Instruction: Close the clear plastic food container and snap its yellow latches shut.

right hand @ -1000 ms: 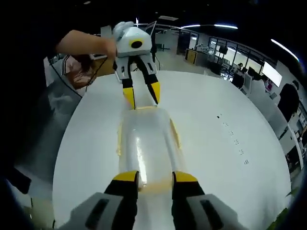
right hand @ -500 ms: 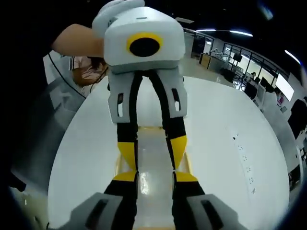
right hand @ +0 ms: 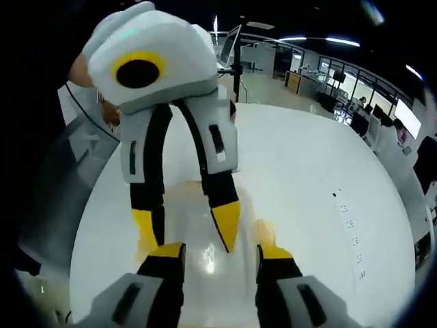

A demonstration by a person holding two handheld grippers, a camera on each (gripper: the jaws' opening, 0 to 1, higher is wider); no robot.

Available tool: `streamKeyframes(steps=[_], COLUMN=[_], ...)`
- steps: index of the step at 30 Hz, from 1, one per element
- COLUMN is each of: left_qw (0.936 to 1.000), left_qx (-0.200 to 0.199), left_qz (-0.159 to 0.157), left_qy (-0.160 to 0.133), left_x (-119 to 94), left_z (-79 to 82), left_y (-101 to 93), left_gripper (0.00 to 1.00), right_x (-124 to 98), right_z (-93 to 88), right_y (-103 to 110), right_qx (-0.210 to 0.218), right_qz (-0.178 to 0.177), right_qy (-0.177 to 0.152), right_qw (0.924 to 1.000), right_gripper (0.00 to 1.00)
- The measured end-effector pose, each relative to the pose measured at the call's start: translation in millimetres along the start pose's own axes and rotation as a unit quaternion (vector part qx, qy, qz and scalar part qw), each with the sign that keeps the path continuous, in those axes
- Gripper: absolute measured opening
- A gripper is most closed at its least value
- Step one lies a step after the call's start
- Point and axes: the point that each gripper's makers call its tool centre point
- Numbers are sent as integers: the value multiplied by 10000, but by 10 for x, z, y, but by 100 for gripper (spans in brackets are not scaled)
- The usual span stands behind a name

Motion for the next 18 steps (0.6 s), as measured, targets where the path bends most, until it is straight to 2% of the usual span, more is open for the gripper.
streamKeyframes(steps=[3,4,5,6,7,9,10,14,16,18], left_qw=[10000,10000,9999,9999,9998,9994,9993,9990,9988,9986], left_qx=[60,43,26,-20,-60,0,19,-107,-257,-431], left_qz=[48,45,110,166,209,342,378,427,422,284], left_qy=[35,7,12,21,17,55,69,45,-68,-87], left_x=[16,19,25,24,24,21,21,2,4,41], left_z=[-16,-4,-6,0,5,5,5,-13,8,-23], left_y=[-54,-66,-60,-49,-44,-49,-54,-75,-89,-156], left_gripper=[34,33,33,33,33,34,34,30,35,51], right_x=[32,35,51,55,61,75,80,84,94,101], right_z=[58,64,13,64,57,57,53,-14,-45,-41], right_y=[26,44,55,66,24,-31,-47,-11,-13,-11], right_qx=[101,59,-226,-154,-168,-185,-160,76,212,225], right_qz=[190,228,265,279,251,197,214,518,594,659], right_qy=[-38,-12,202,76,157,170,188,264,324,360], right_qw=[9998,9997,9992,9995,9994,9995,9995,9983,9975,9969], right_gripper=[42,44,45,46,47,59,62,60,62,61])
Point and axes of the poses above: the point that each gripper's makers call its tool centre point, and the gripper's own axes: x roughly forward along the fingers, y roughly to its left, z roughly out of its top
